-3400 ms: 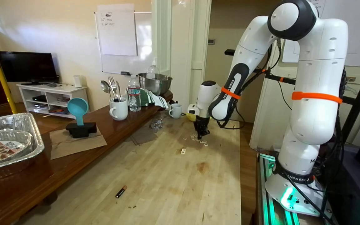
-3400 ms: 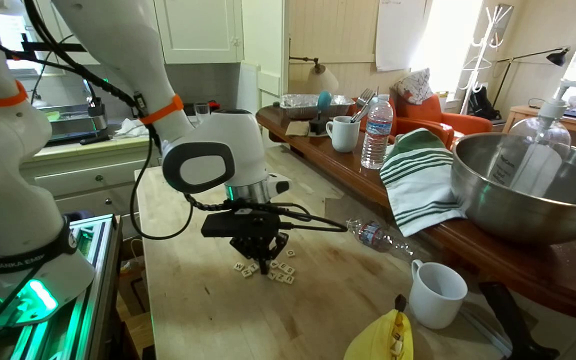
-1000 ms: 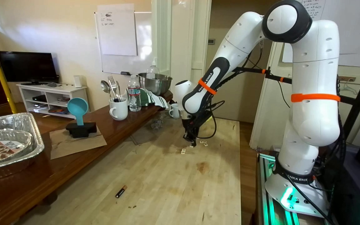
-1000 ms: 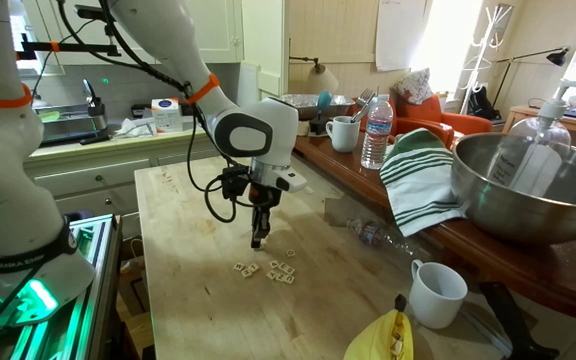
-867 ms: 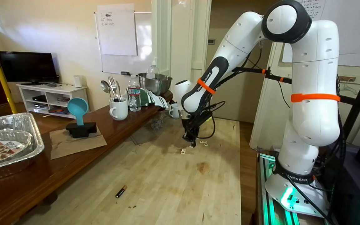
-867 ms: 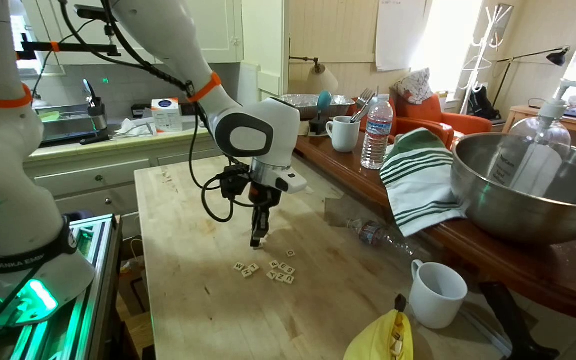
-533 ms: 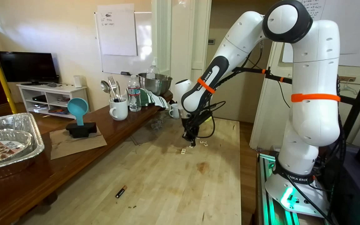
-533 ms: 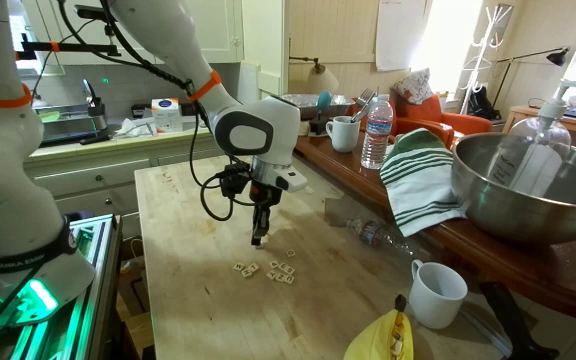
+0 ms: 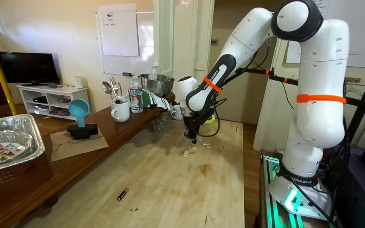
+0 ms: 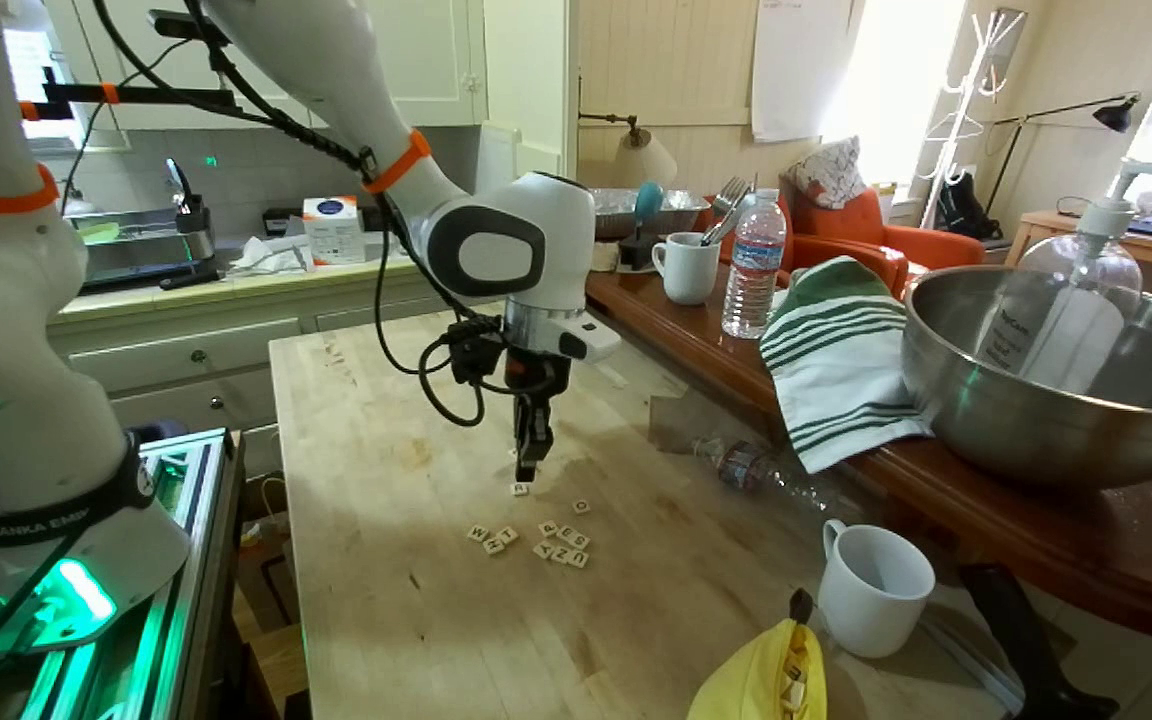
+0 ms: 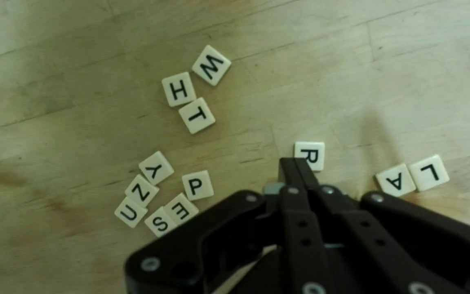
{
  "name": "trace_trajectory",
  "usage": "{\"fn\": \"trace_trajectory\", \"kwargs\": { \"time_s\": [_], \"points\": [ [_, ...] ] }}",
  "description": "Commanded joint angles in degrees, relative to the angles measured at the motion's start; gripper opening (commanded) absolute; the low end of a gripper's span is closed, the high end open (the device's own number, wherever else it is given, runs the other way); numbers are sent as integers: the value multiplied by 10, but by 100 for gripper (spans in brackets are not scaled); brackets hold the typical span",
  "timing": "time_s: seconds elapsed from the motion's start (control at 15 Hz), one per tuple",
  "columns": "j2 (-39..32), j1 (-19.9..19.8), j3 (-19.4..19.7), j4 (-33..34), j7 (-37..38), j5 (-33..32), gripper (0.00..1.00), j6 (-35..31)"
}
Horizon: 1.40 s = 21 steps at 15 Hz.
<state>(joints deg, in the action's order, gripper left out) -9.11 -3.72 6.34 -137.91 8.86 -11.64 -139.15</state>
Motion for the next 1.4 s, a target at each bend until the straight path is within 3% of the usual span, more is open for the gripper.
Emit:
{"fn": "trace_trajectory", "kwargs": {
  "time_s": [0.0, 0.27, 0.67, 1.33],
  "points": [
    [4, 0, 3, -28, -50, -58, 0, -68],
    [5, -10, -5, -51, -140, -39, 0, -130],
    [6, -16, -12, -66, -236, -20, 0, -137],
    [-4, -18, -15, -78, -314, -30, 0, -167]
  ]
}}
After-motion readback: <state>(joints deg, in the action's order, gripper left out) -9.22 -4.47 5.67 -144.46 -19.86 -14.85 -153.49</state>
